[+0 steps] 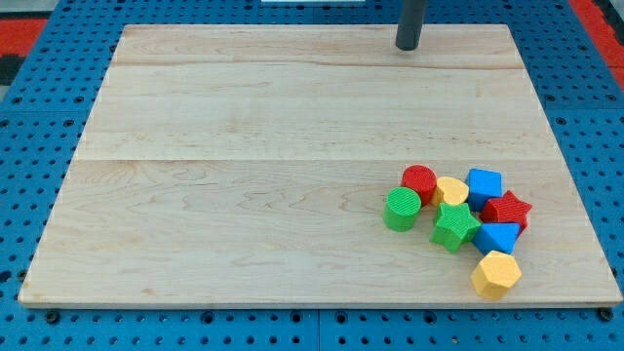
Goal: Place the green circle towards the top right side of the yellow hexagon
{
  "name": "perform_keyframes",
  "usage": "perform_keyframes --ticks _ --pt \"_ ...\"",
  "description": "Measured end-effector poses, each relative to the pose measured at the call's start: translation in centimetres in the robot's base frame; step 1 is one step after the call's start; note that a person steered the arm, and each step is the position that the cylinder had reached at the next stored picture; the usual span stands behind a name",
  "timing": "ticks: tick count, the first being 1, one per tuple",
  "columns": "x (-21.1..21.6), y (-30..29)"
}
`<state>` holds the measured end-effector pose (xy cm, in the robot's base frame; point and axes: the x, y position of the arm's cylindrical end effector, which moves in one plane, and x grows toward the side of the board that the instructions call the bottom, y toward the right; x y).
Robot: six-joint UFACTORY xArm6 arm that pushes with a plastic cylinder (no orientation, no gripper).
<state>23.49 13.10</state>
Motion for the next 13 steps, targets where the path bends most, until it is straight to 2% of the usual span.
perform_keyframes --ticks 3,5,6,7,8,9,10,11,12,13 --pt "-0.2 0.9" --pt "-4.2 6.7" --pt "3.8 7.3" --pt "13.1 13.2" --pt "26.4 13.5" --pt "34.7 14.0" --pt "38.1 13.4" --pt "38.3 11.9" --pt "38.3 5.1" --pt "38.4 2.9"
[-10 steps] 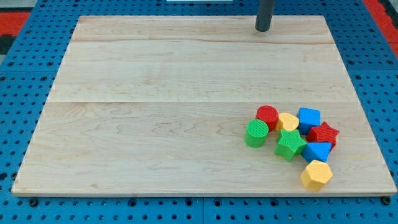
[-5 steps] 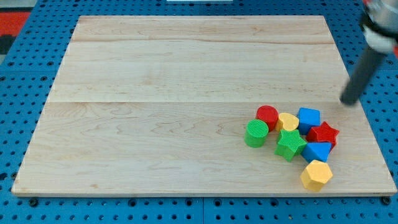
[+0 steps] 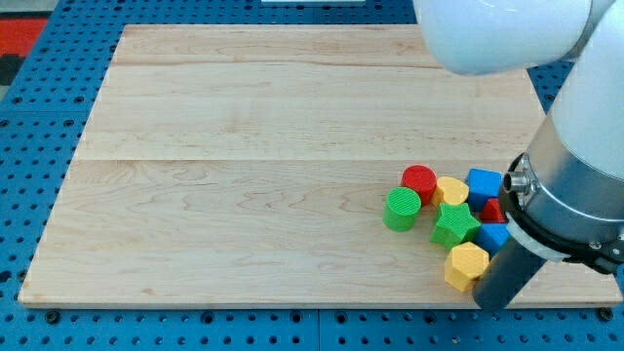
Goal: Place the green circle towards the top right side of the yellow hexagon
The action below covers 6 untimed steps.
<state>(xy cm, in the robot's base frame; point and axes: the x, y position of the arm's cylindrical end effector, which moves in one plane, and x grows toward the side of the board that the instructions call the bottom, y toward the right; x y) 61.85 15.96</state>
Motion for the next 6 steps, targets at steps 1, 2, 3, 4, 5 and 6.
perform_keyframes --ticks 1,2,3,4,5,6 --pt "-2.3 -4.6" --pt "-3.3 -8.5" --pt "-2.7 -8.3" --pt "-2.4 -8.3" --pt "-1.3 -4.0" --pt "-1.6 -2.3"
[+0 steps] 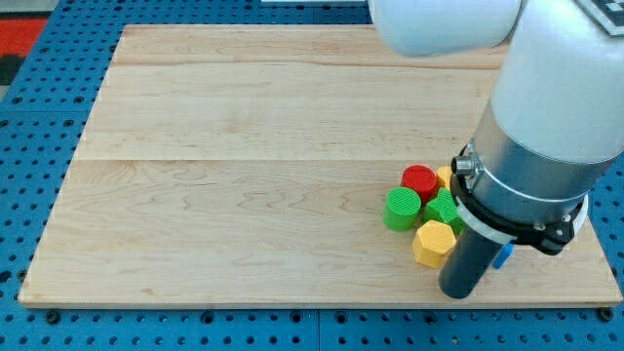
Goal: Place the green circle towards the top right side of the yellow hexagon
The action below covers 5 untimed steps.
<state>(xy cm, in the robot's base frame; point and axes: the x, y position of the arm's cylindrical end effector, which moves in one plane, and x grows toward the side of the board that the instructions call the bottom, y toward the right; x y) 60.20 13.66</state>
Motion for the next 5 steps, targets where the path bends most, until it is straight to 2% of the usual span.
perform_keyframes --ticks 1,3,5 --pt "-2.5 -1.6" --pt "-7.2 -9.9" --pt "-8.9 -12.7"
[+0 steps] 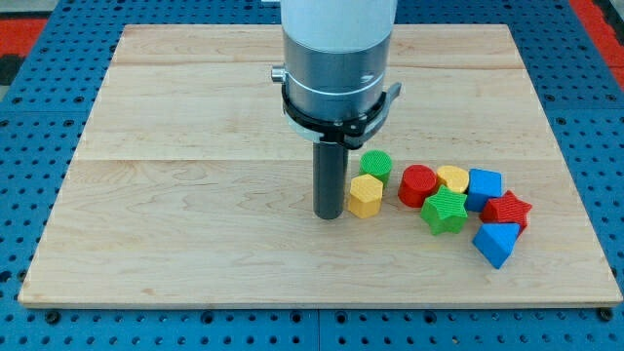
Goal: Place the green circle towards the top right side of the yellow hexagon
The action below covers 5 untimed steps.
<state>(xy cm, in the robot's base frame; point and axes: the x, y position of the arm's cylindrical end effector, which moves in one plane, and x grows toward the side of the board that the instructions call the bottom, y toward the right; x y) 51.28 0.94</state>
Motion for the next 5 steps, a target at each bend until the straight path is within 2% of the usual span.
perform_keyframes --ticks 5 --pt "-2.7 -0.8"
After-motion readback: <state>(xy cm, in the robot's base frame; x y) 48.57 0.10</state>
